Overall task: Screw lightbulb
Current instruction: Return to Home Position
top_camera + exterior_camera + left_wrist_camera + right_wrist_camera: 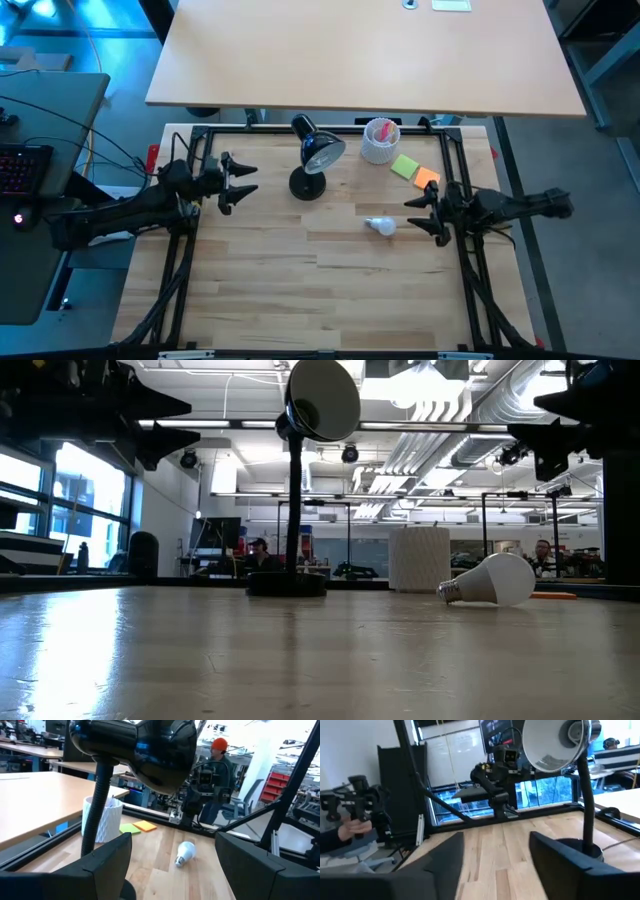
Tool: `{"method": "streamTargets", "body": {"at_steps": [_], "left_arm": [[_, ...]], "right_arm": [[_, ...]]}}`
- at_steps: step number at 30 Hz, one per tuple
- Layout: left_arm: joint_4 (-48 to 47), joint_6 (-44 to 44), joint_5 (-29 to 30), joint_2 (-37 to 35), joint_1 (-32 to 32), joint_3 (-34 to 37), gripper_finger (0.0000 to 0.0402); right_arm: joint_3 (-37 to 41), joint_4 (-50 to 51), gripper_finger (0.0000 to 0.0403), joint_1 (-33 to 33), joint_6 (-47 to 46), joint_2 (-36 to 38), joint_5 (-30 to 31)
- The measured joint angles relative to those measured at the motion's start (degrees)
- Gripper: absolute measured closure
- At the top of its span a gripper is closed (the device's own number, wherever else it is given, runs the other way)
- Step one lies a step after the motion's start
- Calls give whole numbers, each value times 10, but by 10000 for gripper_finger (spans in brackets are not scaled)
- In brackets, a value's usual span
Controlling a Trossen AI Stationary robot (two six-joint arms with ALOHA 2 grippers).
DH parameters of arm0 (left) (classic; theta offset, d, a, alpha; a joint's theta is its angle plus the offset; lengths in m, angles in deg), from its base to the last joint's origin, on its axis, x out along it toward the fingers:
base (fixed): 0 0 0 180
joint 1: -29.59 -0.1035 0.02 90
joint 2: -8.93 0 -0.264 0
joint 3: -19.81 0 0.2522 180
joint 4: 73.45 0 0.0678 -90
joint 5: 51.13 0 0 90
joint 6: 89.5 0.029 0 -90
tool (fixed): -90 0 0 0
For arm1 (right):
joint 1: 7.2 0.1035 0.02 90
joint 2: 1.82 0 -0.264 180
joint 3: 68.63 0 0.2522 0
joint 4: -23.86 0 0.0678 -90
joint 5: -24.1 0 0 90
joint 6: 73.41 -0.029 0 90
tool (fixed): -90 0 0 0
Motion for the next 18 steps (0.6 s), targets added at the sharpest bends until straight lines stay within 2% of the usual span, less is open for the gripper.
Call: {"method": "streamTargets", "body": {"at_steps": [3, 7, 14, 18], "left_arm": [[0, 1, 2, 0, 0, 0, 122], [-5, 7, -9, 0, 0, 0, 122], [-29, 14, -40, -17, -18, 0, 122], [-92, 11, -30, -40, -22, 0, 122]], "right_arm": [[6, -3, 213, -19, 9, 0, -20], [6, -37, 261, -73, 46, 0, -85], [6, -36, 305, -236, 30, -1, -238], [6, -26, 323, -275, 13, 0, -306]]}}
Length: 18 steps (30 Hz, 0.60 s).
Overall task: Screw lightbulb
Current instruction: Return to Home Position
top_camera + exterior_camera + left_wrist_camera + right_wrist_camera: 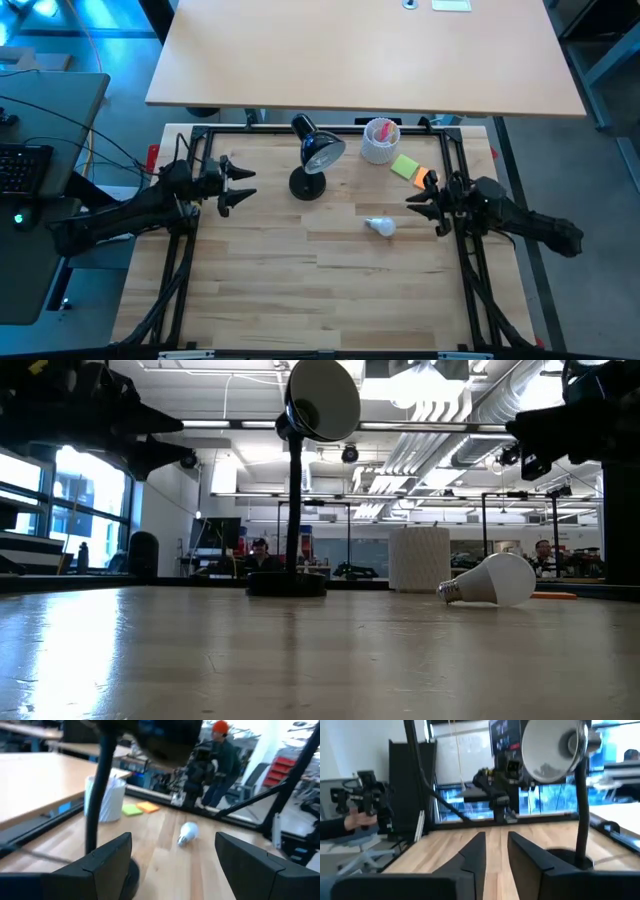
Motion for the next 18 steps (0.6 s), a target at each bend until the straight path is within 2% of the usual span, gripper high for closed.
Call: {"method": "streamTargets", "body": {"at_steps": [10, 12, 17, 18], "left_arm": [[-142, 2, 108, -160, 37, 1, 122], [-140, 9, 138, -191, 48, 14, 122], [-12, -1, 173, -180, 79, 85, 122], [-16, -2, 184, -180, 87, 90, 122]], "right_arm": [[0, 36, 346, -1, -10, 0, 15], [0, 36, 346, -1, -11, 0, 15], [0, 30, 346, 4, -29, 0, 16], [0, 29, 346, 7, -30, 1, 16]]}}
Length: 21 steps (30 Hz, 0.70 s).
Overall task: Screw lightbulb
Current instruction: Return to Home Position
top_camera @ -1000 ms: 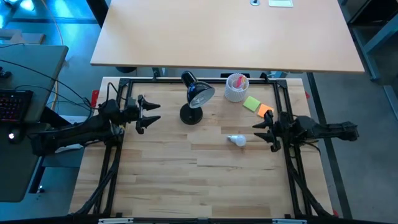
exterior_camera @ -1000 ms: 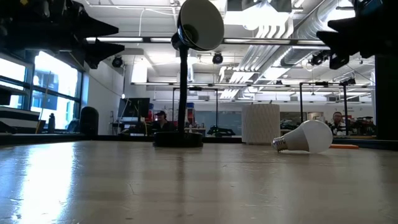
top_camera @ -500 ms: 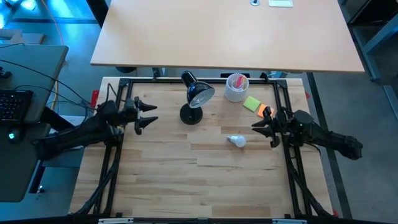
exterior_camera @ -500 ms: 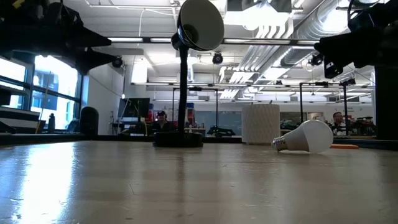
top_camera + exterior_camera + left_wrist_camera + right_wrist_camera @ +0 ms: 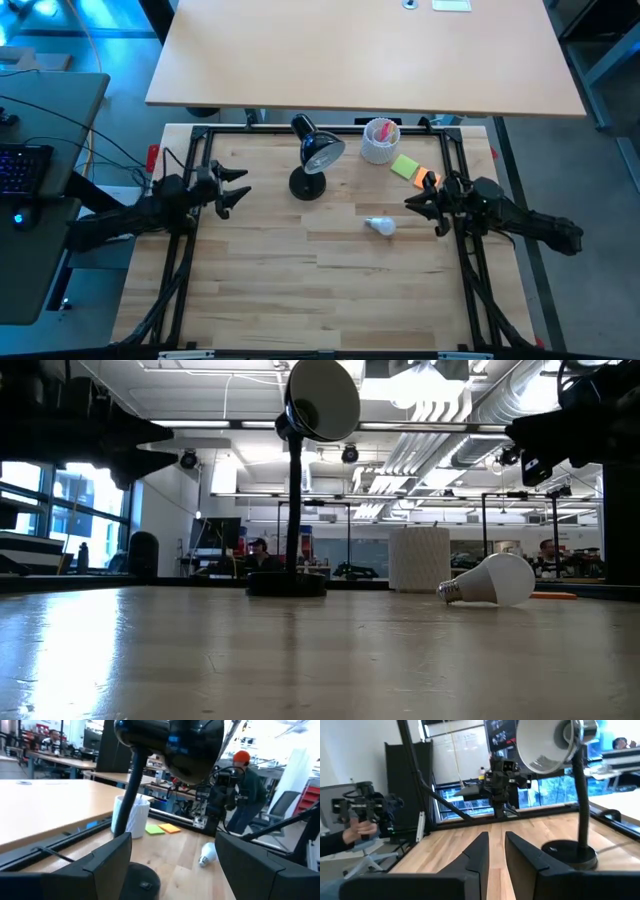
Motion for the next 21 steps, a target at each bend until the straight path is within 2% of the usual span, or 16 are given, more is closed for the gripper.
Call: {"method": "streamTargets", "body": {"at_steps": [10, 16, 21], "left_arm": [[19, 52, 56, 5, 76, 0, 122], [-34, 83, 70, 7, 79, 0, 122], [-55, 59, 67, 15, 79, -1, 122]], "right_arm": [[0, -19, 346, 20, 30, -2, 9], [0, 27, 346, 19, 44, -2, 48], [0, 31, 346, 14, 36, -6, 66]]}}
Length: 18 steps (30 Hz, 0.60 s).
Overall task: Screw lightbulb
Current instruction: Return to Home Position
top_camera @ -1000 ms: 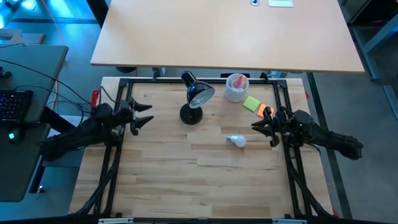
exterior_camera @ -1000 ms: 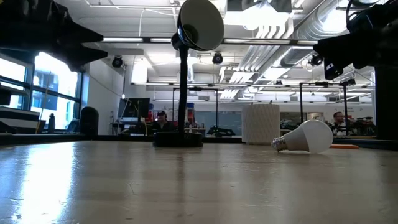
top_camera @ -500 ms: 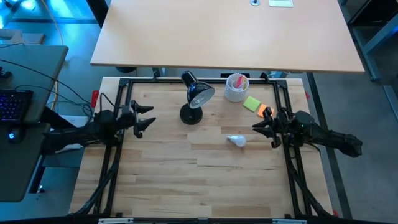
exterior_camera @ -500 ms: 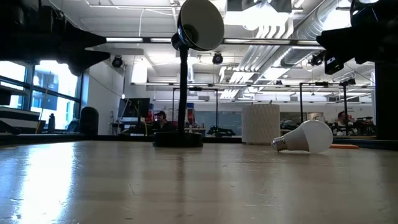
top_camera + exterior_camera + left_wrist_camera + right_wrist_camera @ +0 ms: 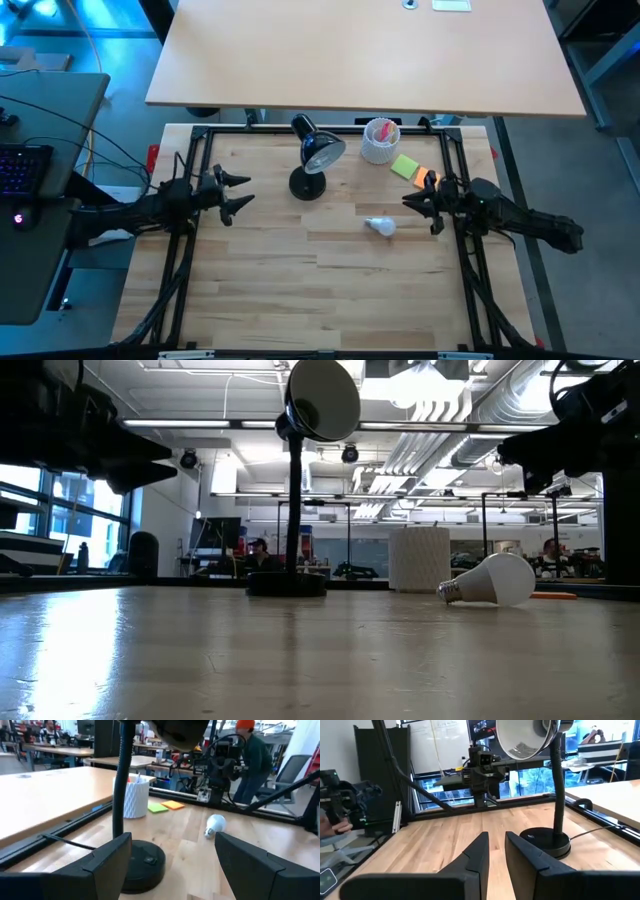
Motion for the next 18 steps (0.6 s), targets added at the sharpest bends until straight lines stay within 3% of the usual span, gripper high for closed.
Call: {"method": "streamTargets", "body": {"at_steps": [6, 10, 14, 18], "left_arm": [[0, 13, -1, 2, 0, 0, 122], [0, 13, -1, 2, 0, 0, 122], [0, 24, 3, 2, 0, 0, 122], [0, 32, 1, 2, 0, 0, 122]], "right_arm": [[0, 2, 346, 0, 13, -3, 19], [0, 6, 346, 7, -62, -19, 41], [0, 7, 346, 19, -26, -44, 45], [0, 7, 346, 26, -48, -58, 44]]}}
